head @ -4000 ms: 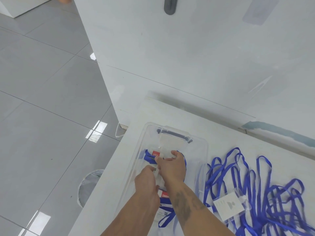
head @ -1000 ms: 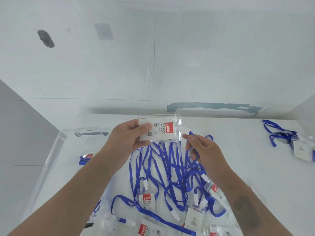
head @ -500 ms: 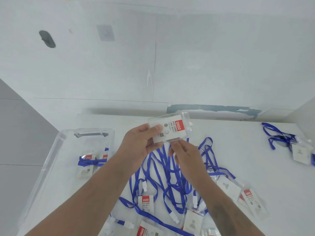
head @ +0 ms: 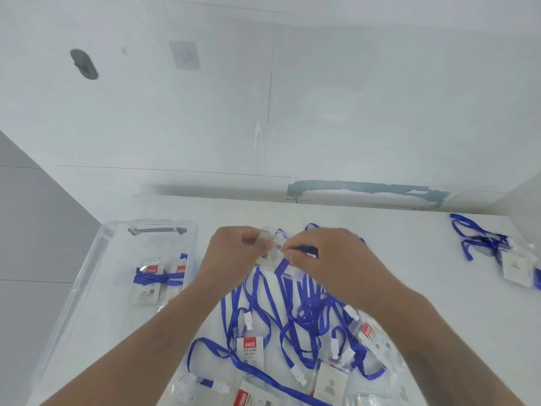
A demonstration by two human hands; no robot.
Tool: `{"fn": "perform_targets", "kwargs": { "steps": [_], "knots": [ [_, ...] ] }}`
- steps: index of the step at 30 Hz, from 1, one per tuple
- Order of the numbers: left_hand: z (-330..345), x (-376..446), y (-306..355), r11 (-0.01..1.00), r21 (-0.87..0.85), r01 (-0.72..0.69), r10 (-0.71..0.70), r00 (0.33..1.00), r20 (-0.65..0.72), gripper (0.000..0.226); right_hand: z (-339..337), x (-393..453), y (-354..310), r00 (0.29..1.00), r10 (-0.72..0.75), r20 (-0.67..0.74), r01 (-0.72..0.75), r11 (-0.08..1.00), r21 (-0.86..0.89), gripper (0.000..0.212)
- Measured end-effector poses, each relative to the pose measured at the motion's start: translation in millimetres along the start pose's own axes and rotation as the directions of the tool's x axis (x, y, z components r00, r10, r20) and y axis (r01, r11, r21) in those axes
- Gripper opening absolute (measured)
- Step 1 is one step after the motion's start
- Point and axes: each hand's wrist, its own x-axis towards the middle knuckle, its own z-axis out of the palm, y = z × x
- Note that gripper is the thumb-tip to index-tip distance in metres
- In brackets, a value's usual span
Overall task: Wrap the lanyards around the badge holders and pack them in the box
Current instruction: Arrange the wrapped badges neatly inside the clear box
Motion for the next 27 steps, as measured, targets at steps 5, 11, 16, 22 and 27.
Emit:
{"fn": "perform_targets", "kwargs": {
  "steps": [5, 11, 16, 22, 27],
  "knots": [
    [-12.4, -12.1, 1.5, 0.979, -0.084, 0.187, -0.15, 0.935, 0.323, 0.006, -29.5, 20.2, 16.3, 0.999, 0.042, -0.012, -0.035, 0.942, 0.334, 0.004],
    [-22.3, -13.2, 0.7, 0.82, -0.473, 0.322, -0.114, 0.902, 0.416, 0.03, 11.3, 17.9, 31.1, 0.964, 0.264, -0.001, -0.193, 0.707, 0.681, 0.02],
    [-18.2, -2.3, -4.0, 0.77, -0.569, 0.288, -0.21, 0.957, 0.199, 0.025, 65.0, -7.0, 10.3, 0.968, 0.234, 0.086, -0.242, 0.797, 0.553, 0.028],
    [-16.0, -2.6, -10.7, 0.985, -0.127, 0.117, -0.127, 0.989, -0.075, 0.006, 50.6, -15.8, -8.8, 0.996, 0.014, 0.089, -0.014, 1.0, -0.002, 0.03],
    [-21.7, -12.1, -12.5, 0.993, -0.039, 0.113, -0.106, 0.985, 0.134, 0.005, -2.3, -0.9, -7.1, 1.0, 0.012, 0.018, -0.013, 0.997, 0.078, 0.012]
  ]
}}
